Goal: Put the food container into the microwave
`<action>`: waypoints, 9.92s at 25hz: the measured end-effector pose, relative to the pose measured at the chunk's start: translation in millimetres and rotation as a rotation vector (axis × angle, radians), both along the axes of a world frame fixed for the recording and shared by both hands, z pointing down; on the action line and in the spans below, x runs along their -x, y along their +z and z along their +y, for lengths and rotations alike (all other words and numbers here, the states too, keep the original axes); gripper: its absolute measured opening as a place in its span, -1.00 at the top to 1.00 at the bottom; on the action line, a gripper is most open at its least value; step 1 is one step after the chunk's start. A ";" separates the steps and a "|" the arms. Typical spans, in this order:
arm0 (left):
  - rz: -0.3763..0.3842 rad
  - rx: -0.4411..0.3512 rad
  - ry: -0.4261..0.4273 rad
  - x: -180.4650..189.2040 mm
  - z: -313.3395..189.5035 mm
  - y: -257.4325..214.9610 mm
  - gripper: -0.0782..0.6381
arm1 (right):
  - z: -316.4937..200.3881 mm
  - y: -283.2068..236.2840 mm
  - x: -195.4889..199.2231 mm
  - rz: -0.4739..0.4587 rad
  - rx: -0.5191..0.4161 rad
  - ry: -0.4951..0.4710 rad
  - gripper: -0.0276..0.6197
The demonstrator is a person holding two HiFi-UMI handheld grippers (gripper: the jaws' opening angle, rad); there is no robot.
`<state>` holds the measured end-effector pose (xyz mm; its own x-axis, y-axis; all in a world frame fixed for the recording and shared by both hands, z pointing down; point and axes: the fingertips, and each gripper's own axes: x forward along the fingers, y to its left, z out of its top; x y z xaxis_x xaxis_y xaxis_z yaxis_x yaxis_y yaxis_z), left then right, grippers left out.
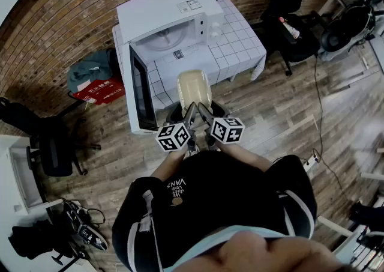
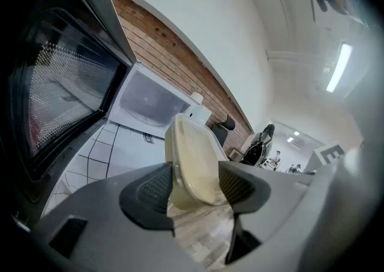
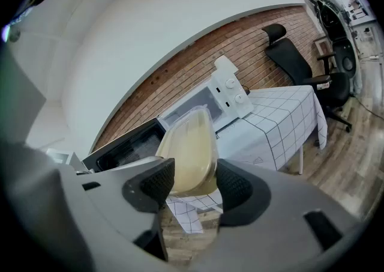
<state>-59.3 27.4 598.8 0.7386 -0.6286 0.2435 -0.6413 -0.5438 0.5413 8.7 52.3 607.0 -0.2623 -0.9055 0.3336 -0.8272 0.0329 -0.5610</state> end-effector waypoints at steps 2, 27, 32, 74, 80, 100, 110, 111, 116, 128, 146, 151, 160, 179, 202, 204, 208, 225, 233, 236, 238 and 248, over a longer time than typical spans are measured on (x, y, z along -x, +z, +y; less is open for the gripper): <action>-0.002 0.000 0.001 1.4 -0.9 0.7 0.10 | -0.6 0.3 1.4 -0.002 0.000 0.001 0.27; 0.000 -0.008 -0.144 -32.6 -5.8 5.2 0.13 | -19.9 1.4 -39.1 -0.026 -0.027 -0.136 0.26; 0.004 -0.024 -0.198 -35.3 -3.7 4.9 0.13 | -22.5 1.5 -42.8 -0.023 -0.038 -0.192 0.26; 0.022 0.009 -0.122 -24.3 -153.1 9.2 0.13 | -166.3 3.2 -31.3 -0.013 -0.014 -0.102 0.26; 0.027 0.013 -0.114 -17.3 -164.3 12.0 0.13 | -176.5 6.5 -25.0 -0.023 -0.001 -0.089 0.26; 0.021 0.053 -0.225 -22.8 -220.3 20.9 0.13 | -241.3 15.0 -31.1 -0.033 0.046 -0.208 0.26; 0.026 0.073 -0.284 -21.7 -250.3 25.6 0.13 | -275.5 19.7 -30.5 -0.039 0.066 -0.256 0.26; 0.026 0.075 -0.288 -21.8 -253.1 25.7 0.13 | -278.7 20.1 -30.7 -0.040 0.068 -0.258 0.26; 0.022 0.086 -0.299 -21.9 -266.6 28.7 0.13 | -293.5 22.4 -30.5 -0.044 0.075 -0.272 0.26; 0.023 0.106 -0.304 -19.7 -291.6 35.4 0.13 | -318.6 29.2 -27.5 -0.042 0.094 -0.290 0.26; 0.101 0.113 -0.283 -22.3 -308.4 34.7 0.08 | -340.0 25.8 -28.3 0.012 0.065 -0.296 0.23; 0.113 0.101 -0.300 -16.7 -305.5 31.7 0.03 | -335.9 24.1 -32.6 0.010 0.053 -0.286 0.22; 0.033 0.063 -0.274 -15.3 -287.0 28.3 0.03 | -319.2 23.2 -37.5 0.021 0.055 -0.274 0.22; -0.090 0.052 -0.219 -30.0 -255.4 34.6 0.58 | -291.6 33.4 -36.5 0.130 0.079 -0.376 0.80; -0.099 0.013 -0.259 -27.4 -283.0 30.3 0.75 | -318.3 30.7 -24.1 0.132 0.070 -0.409 0.90; -0.098 0.015 -0.264 -25.2 -287.7 31.4 0.75 | -322.7 30.8 -21.8 0.130 0.070 -0.409 0.90; -0.095 0.018 -0.271 -22.6 -296.8 31.9 0.75 | -330.9 31.2 -18.1 0.128 0.070 -0.408 0.90; -0.118 0.033 -0.275 -15.3 -322.5 35.5 0.75 | -358.3 34.4 -14.0 0.133 0.080 -0.407 0.90; -0.122 0.038 -0.278 -11.3 -327.2 37.1 0.75 | -363.3 33.5 -12.1 0.134 0.078 -0.410 0.90; -0.118 0.033 -0.274 -12.7 -326.5 35.3 0.75 | -363.1 32.9 -13.1 0.130 0.077 -0.406 0.90; -0.115 0.031 -0.273 -13.1 -325.0 34.5 0.75 | -362.4 31.6 -13.4 0.126 0.071 -0.402 0.90; -0.112 0.010 -0.257 -10.6 -309.1 26.2 0.75 | -347.7 21.6 -14.8 0.117 0.037 -0.365 0.90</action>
<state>-48.6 -281.7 625.0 0.5237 -0.7889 0.3215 -0.8135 -0.3511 0.4637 23.5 -295.4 628.6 -0.5238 -0.7460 0.4112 -0.8230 0.3188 -0.4701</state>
